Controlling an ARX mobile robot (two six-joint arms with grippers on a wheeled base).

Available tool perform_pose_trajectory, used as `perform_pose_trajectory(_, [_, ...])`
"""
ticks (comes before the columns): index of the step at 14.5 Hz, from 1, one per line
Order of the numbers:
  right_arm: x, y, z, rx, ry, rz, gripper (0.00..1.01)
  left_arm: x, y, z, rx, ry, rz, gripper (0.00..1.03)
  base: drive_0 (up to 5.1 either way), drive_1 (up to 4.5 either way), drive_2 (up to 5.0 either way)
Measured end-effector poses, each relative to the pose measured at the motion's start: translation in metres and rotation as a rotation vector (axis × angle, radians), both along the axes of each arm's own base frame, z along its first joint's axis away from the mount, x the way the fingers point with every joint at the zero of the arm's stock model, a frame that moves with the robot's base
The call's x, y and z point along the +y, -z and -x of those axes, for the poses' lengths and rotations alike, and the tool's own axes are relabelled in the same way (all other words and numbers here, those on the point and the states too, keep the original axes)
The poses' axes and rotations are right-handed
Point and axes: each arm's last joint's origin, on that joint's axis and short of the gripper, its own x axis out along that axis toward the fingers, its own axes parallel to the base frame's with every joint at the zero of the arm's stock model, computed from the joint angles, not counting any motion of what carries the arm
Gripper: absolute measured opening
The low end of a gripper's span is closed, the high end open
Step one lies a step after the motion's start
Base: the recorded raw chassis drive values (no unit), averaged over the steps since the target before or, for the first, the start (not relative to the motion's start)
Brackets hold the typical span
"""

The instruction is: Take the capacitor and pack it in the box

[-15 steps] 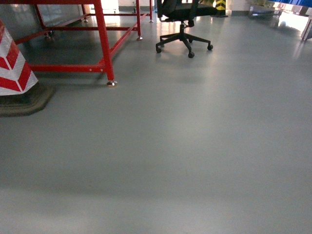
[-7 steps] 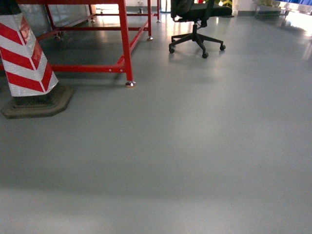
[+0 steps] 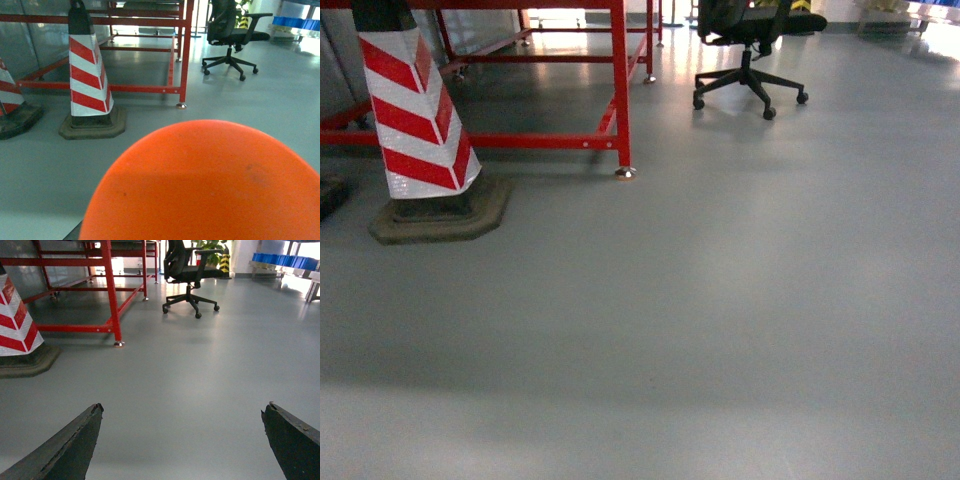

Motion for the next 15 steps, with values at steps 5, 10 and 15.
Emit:
perform_pose_trajectory(5, [0.0,-0.0001,0.0,-0.001,0.0,0.0,0.98,0.0,-0.0001,0.0,0.0,-0.001,0.0,0.43,-5.1,2.39,2.4])
perform_pose_trajectory(10, [0.0,0.0,0.0,0.0,0.0,0.0,0.98,0.0,-0.0001,0.0,-0.001,-0.001,0.0,0.43,-5.1,2.35,2.3])
perform_pose_trajectory(15, [0.0,0.0,0.0,0.0,0.0,0.0,0.98,0.0001,-0.0001,0.0,-0.001,-0.002,0.0,0.43,-5.1,2.37,2.4])
